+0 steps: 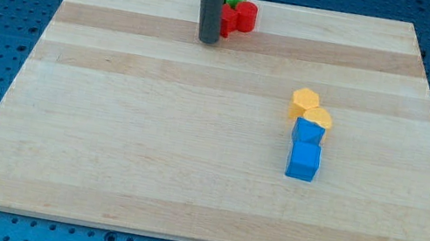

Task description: Move yellow hexagon to red circle

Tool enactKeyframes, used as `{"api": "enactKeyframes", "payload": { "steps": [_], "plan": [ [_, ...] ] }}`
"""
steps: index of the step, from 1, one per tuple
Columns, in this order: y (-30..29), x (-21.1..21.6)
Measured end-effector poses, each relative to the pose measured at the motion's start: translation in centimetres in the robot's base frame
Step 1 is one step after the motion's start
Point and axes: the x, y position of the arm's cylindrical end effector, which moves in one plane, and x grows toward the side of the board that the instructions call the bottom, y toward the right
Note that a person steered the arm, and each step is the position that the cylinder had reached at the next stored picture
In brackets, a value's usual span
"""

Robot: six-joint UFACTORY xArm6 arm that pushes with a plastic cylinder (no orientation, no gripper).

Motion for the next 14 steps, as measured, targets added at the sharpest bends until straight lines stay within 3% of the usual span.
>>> {"api": "enactKeyframes", "payload": {
  "steps": [2, 4, 8, 9, 11, 14],
  "plan": [
    [-0.1, -2.6],
    [0.0, -0.2],
    [18.4, 5.7],
    [19.8, 8.2],
    [19.6, 12.9],
    [14.7, 11.5]
  ]
}}
